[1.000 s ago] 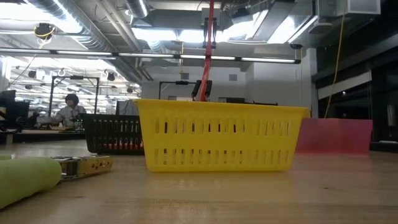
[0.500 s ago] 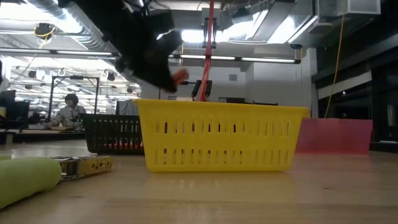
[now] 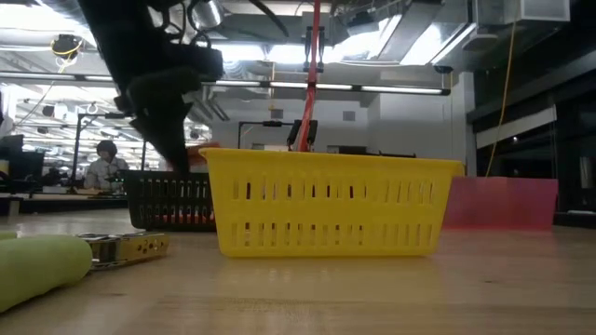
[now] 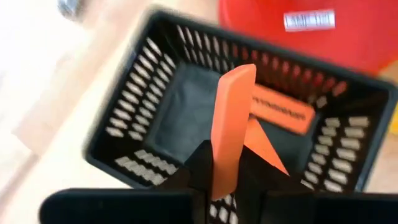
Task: Pick & Place School Supplies
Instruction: Put the orange eraser into the black bin
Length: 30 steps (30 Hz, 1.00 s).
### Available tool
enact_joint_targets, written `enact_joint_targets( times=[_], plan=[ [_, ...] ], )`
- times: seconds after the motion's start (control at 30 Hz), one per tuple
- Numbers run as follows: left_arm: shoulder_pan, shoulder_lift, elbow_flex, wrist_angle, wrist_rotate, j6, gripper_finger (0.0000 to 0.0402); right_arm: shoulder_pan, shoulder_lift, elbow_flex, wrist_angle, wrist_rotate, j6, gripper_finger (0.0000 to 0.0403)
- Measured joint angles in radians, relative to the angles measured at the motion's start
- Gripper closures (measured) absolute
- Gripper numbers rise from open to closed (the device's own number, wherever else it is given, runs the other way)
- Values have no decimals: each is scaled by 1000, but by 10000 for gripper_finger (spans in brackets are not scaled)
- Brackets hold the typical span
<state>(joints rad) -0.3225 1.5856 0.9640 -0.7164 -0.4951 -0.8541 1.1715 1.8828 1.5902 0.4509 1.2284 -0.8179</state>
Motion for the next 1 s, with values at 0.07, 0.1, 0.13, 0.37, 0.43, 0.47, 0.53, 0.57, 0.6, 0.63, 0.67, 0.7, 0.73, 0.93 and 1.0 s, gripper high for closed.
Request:
enact_joint_targets(
  times=[0.07,0.1,0.13,0.37,0.43,0.47,0.53,0.57,0.6,0.63,0.67,0.7,0.73,0.93,1.0],
  plan=[
    [-12,0,0,5,-47,-1,356,1,0,0,14,12,-9,244],
    [-14,0,0,5,-54,-8,338,1,0,0,14,19,-9,244],
    [-17,0,0,5,-62,-14,315,1,0,0,14,21,-10,244],
    [-48,0,0,2,-141,3,166,0,0,0,23,61,-39,244],
    [-68,0,0,10,-189,9,147,0,0,0,19,85,-31,244],
    [-85,0,0,26,-220,10,143,0,0,0,4,93,-15,244],
    [-137,0,0,87,-316,26,141,-5,0,0,-56,100,39,244],
    [-169,0,0,133,-375,47,141,-9,0,0,-95,107,72,244],
    [-205,0,0,184,-437,77,143,-14,0,0,-134,120,106,244],
    [-243,0,0,242,-501,125,145,-19,0,0,-170,139,144,244],
    [-281,0,0,302,-568,183,147,-26,0,0,-213,161,185,244],
    [-322,0,0,355,-639,248,150,-32,0,0,-263,181,233,244],
    [-363,0,0,406,-710,317,152,-39,-3,0,-323,192,289,244],
    [-542,-1,2,540,-1075,472,167,-90,-69,0,-1047,199,1059,244],
    [-555,-2,2,539,-1074,472,172,-120,-76,0,-1414,177,1490,244]
  ],
)
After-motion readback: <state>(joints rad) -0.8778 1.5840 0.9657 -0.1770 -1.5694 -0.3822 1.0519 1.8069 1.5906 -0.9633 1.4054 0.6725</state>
